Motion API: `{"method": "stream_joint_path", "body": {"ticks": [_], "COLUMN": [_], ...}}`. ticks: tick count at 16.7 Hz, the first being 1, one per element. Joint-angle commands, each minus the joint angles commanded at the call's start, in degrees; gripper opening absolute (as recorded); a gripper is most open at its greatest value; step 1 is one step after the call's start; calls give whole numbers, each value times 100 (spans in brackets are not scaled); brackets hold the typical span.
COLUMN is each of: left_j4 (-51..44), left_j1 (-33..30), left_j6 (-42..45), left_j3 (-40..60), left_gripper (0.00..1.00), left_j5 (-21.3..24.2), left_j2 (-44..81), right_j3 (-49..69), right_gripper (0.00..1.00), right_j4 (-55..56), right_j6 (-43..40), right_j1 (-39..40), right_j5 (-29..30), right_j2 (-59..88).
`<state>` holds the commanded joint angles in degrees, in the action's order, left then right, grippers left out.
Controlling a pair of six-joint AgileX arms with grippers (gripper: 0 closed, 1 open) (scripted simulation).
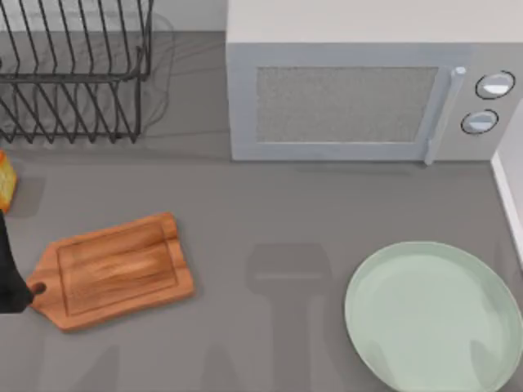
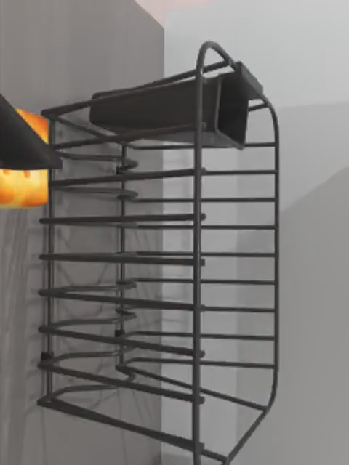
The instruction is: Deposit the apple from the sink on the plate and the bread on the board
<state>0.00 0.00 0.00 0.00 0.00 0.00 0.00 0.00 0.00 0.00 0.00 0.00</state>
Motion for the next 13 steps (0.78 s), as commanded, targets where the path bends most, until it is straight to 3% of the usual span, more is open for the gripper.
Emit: {"method": "stream_joint_path", "body": {"ticks": [13], "left_j4": [0], "left_j1": [0], "left_j6": [0], "left_j3": [0], "left_gripper": [100], "left_j5": [0], "left_j2": [0], "right_j3": [55], "right_gripper": [100], "right_j4": [-39], "right_j6": [-7], "right_j1": [-8], "right_j5": [0], "right_j2": [57]}}
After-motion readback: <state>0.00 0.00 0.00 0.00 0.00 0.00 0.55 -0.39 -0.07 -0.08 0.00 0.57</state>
